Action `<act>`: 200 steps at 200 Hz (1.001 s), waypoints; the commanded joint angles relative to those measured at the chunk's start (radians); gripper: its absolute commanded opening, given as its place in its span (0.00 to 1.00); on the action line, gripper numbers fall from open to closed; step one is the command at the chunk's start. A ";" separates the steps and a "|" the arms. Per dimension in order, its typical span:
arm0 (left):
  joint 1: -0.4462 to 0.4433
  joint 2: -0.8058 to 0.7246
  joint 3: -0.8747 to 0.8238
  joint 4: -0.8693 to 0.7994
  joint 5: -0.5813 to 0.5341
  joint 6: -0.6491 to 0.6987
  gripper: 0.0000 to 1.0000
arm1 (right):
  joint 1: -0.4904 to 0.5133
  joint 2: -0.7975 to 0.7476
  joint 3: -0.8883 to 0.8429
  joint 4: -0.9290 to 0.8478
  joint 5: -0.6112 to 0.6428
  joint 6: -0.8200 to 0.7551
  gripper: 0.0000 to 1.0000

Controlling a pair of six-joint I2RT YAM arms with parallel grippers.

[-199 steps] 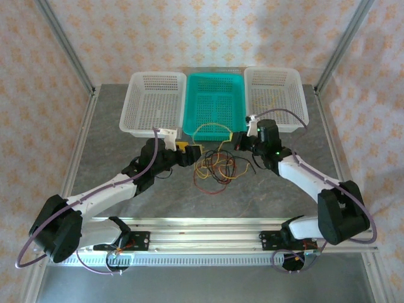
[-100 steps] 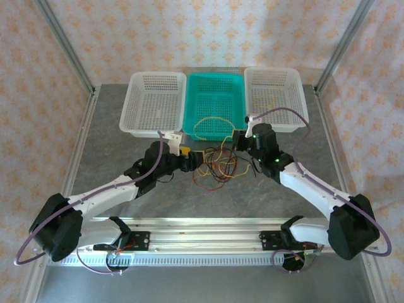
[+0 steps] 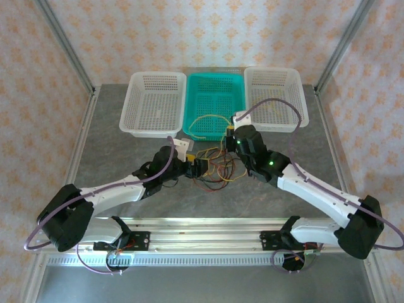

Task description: Untangle the cables

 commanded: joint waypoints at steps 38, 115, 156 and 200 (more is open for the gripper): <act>-0.018 0.006 -0.008 0.058 -0.025 0.009 0.78 | 0.020 0.026 0.120 -0.159 0.195 -0.039 0.00; -0.031 0.065 0.012 0.121 0.004 -0.003 0.75 | 0.020 0.008 0.194 -0.220 0.213 -0.040 0.00; -0.052 0.131 0.060 0.142 0.020 0.011 0.66 | 0.020 0.008 0.200 -0.229 0.170 -0.031 0.00; -0.052 0.183 0.101 0.146 -0.001 0.030 0.52 | 0.020 0.009 0.197 -0.231 0.155 -0.025 0.00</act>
